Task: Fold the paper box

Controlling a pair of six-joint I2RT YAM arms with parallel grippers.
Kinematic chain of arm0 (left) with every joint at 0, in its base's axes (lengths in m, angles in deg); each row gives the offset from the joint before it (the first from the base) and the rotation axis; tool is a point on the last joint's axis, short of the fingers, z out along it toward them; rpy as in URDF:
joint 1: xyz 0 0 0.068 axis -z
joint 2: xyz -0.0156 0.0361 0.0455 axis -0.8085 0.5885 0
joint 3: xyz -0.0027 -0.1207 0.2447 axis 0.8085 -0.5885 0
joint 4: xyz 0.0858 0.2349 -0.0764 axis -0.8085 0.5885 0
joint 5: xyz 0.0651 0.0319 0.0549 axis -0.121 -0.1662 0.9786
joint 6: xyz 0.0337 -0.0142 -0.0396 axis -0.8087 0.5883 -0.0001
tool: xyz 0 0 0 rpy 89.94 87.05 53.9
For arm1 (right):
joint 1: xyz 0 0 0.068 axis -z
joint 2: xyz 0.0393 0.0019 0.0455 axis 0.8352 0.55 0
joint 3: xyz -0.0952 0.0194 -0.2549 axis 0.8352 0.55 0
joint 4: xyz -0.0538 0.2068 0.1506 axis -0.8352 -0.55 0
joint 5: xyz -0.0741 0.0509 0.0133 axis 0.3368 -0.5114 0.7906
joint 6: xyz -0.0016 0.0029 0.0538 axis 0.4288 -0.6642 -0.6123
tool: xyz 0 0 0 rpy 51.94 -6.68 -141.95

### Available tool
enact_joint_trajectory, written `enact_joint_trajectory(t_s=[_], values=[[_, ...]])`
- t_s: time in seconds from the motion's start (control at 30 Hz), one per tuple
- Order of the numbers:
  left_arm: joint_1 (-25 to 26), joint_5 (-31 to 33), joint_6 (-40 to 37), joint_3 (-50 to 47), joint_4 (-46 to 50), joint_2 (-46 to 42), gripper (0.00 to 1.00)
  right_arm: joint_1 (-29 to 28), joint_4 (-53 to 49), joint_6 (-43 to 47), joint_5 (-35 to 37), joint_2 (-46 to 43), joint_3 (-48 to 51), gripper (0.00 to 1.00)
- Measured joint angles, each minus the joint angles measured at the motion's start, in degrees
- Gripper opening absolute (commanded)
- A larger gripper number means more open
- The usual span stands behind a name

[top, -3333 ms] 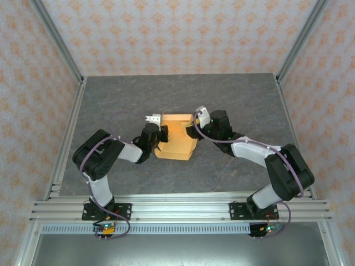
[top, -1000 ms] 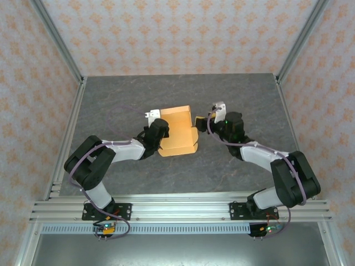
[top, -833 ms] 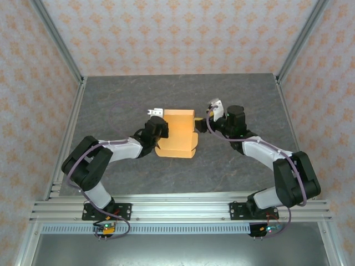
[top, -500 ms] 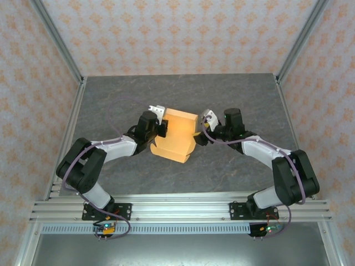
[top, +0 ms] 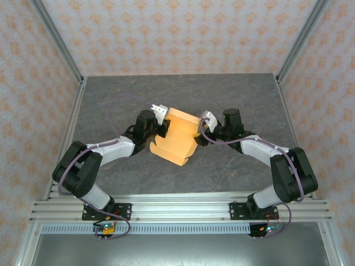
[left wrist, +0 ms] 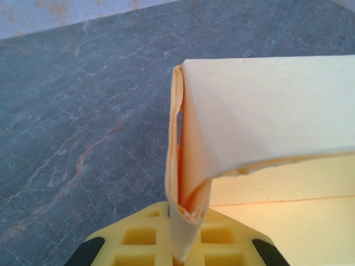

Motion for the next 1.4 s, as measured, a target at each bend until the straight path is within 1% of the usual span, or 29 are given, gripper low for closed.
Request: enact_joint_trajectory(t_s=[0.23,0.33,0.43,0.5,0.57,0.6,0.83,0.9,0.93,1.0,1.07,1.1,1.17,1.23,1.27,1.3,1.33,1.4], values=[[0.0,0.0,-2.3,0.0,0.2,-0.1,0.00,0.0,-0.4,2.0,1.4,0.0,0.2,0.81],[0.0,0.0,-2.7,0.0,0.2,-0.1,0.00,0.0,-0.5,2.0,1.3,0.0,0.3,0.80],[0.0,-0.5,-3.1,0.0,0.4,-0.1,0.00,0.1,-1.8,2.3,-0.1,0.0,0.1,0.74],[0.0,-0.8,-3.3,0.0,0.4,-0.1,0.00,0.1,-2.5,2.6,-1.5,0.0,0.0,0.68],[0.0,-1.0,-3.1,0.0,0.4,-0.1,0.00,0.1,-2.7,2.2,-2.4,0.2,-0.2,0.58],[0.0,-1.2,-3.0,0.0,0.4,-0.1,0.00,0.0,-2.8,2.0,-2.6,0.3,-0.5,0.55],[0.1,-1.4,-1.4,0.2,0.3,-0.1,0.00,-1.3,0.4,-2.1,-2.7,0.7,-0.7,0.51],[0.3,-1.5,-1.1,0.6,0.4,0.0,0.00,-1.6,1.6,-3.3,-2.7,0.9,-0.7,0.52],[0.4,-1.6,-1.1,0.9,0.4,0.2,0.00,-1.7,1.9,-3.6,-2.8,1.0,-0.7,0.55],[0.4,-1.9,-1.1,1.6,0.4,0.3,0.00,-1.8,2.3,-3.5,-3.4,1.0,-0.6,0.71],[0.6,-1.9,-1.2,1.9,0.4,0.3,0.00,-1.7,0.4,-2.5,-5.2,1.0,-0.9,0.74],[0.7,-1.9,-1.2,2.0,0.5,0.3,0.00,-1.6,-2.4,-0.9,-6.3,1.0,-1.7,0.75],[0.7,-2.0,-1.7,2.6,1.4,0.3,0.00,-1.4,-7.8,2.1,-8.6,1.8,-3.9,0.76],[0.6,-2.2,-2.6,3.5,2.5,0.3,0.00,-1.4,-10.3,4.4,-9.9,2.5,-5.3,0.72],[0.6,-2.3,-3.2,3.9,3.1,0.3,0.00,-1.4,-10.7,4.9,-10.3,2.6,-5.4,0.67],[0.6,-2.5,-3.8,4.2,3.5,0.3,0.00,-1.4,-11.3,5.5,-10.4,2.6,-5.4,0.60],[0.6,-2.7,-3.9,4.4,4.0,0.3,0.00,-1.4,-11.7,5.9,-10.4,2.6,-5.4,0.57],[0.6,-3.0,-4.4,4.8,5.1,0.3,0.00,-1.4,-11.9,6.1,-10.1,2.6,-5.4,0.54]])
